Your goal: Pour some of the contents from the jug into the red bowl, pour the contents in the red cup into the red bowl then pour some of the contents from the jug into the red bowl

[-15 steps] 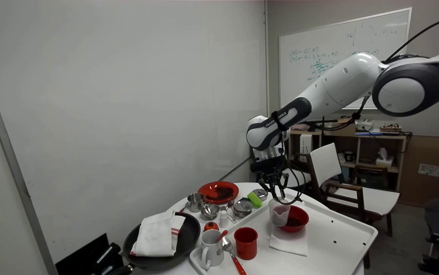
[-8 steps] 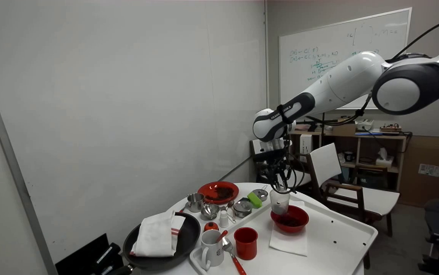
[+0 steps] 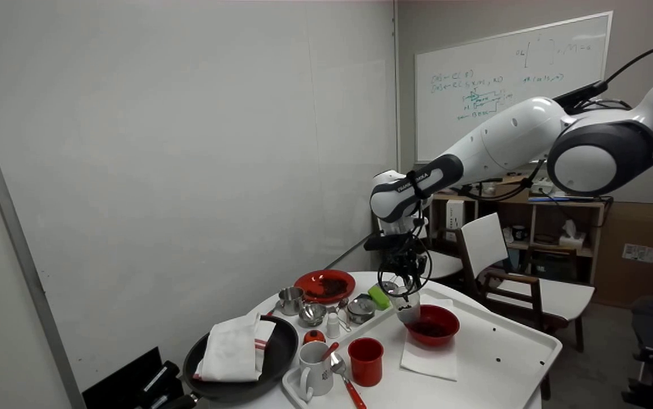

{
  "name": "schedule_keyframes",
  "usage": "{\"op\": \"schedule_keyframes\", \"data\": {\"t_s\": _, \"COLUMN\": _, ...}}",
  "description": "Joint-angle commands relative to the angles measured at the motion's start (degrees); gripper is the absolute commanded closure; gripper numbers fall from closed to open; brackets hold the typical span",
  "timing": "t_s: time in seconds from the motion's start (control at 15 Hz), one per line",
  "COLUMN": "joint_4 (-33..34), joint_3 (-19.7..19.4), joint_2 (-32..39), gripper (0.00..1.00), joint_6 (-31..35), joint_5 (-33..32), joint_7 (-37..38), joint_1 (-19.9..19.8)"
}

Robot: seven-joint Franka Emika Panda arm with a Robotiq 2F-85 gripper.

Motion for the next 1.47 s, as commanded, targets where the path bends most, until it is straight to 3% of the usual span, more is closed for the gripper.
{"op": "schedule_keyframes", "data": {"t_s": 0.0, "joint_4": 7.74, "joint_3": -0.65, "joint_2": 4.45, "gripper": 0.89, "joint_6": -3.73, "joint_5": -1.88, "joint_7": 6.45, "joint_1": 0.28}}
{"op": "schedule_keyframes", "data": {"t_s": 0.07, "joint_4": 1.45, "joint_3": -1.69, "joint_2": -0.04, "gripper": 0.89, "joint_6": -1.96, "joint_5": -1.52, "joint_7": 6.83, "joint_1": 1.04}}
{"op": "schedule_keyframes", "data": {"t_s": 0.67, "joint_4": 0.85, "joint_3": -5.79, "joint_2": -2.43, "gripper": 0.89, "joint_6": -2.86, "joint_5": -1.82, "joint_7": 11.42, "joint_1": 1.49}}
{"op": "schedule_keyframes", "data": {"t_s": 1.4, "joint_4": 2.29, "joint_3": -12.38, "joint_2": -1.36, "gripper": 0.89, "joint_6": -12.64, "joint_5": -6.81, "joint_7": 25.98, "joint_1": 6.76}}
